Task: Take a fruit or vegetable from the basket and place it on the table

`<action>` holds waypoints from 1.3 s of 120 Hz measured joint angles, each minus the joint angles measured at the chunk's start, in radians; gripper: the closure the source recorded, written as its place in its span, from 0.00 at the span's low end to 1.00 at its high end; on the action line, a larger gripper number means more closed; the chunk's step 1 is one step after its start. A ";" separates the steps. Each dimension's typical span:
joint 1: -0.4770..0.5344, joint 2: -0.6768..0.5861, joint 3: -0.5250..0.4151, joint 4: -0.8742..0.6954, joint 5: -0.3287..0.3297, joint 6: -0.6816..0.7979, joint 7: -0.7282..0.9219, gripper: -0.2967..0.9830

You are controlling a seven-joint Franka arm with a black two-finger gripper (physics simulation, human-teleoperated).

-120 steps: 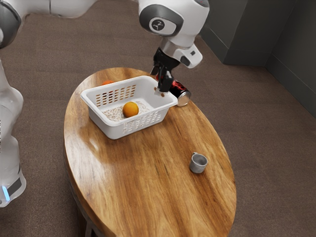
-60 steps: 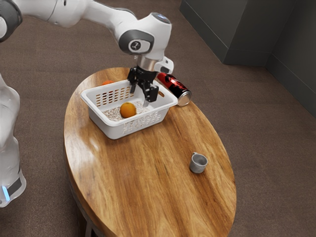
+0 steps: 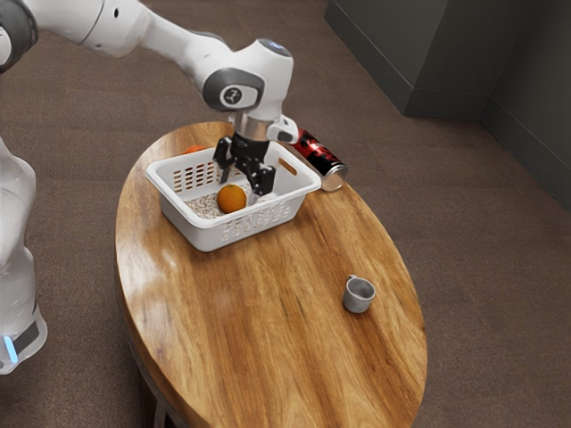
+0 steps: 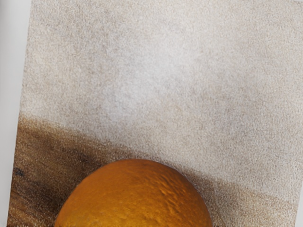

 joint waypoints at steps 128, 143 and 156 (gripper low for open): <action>0.003 0.027 0.027 -0.036 -0.019 0.045 -0.069 0.32; -0.001 0.027 0.027 -0.035 -0.017 0.047 -0.081 0.48; -0.002 0.027 0.027 -0.034 -0.012 0.047 -0.092 0.53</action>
